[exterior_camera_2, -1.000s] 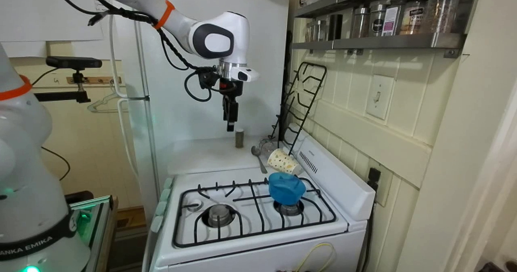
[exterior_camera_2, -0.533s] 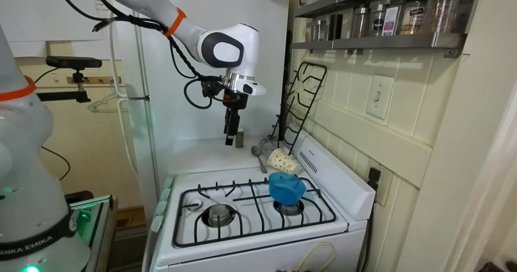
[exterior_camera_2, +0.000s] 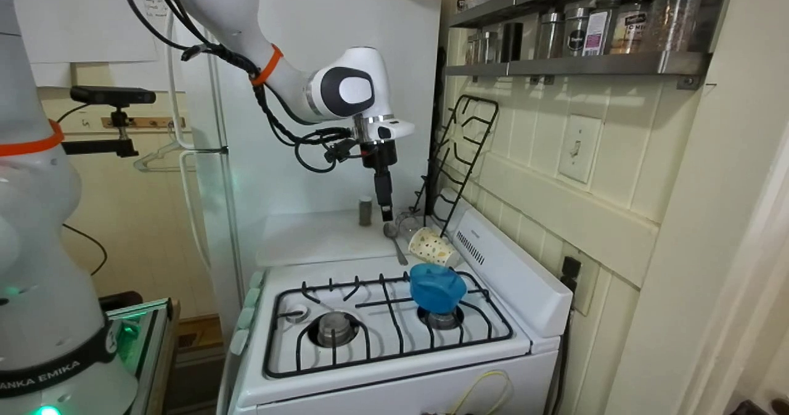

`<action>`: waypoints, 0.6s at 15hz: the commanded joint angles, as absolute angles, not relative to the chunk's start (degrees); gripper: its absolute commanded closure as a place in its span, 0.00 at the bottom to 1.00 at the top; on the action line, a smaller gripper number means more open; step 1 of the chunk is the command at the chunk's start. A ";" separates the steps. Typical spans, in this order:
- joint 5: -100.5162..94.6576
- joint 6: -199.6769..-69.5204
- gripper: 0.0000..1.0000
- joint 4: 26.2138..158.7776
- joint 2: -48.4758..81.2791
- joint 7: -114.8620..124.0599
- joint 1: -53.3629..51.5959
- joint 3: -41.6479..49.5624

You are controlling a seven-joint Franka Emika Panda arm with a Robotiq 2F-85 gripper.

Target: Pick up the cup and put it upright

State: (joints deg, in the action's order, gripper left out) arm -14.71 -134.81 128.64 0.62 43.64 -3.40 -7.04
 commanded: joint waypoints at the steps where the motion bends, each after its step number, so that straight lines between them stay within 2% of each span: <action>1: -15.24 -135.66 0.00 128.38 1.51 44.90 -4.27 -6.04; 7: -15.48 -135.87 0.00 127.29 2.75 45.89 -4.40 -5.71; 9: -22.36 -133.22 0.00 123.70 6.59 53.70 -5.48 -5.58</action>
State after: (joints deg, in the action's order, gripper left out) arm -16.46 -135.76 127.20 2.96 46.86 -3.60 -6.46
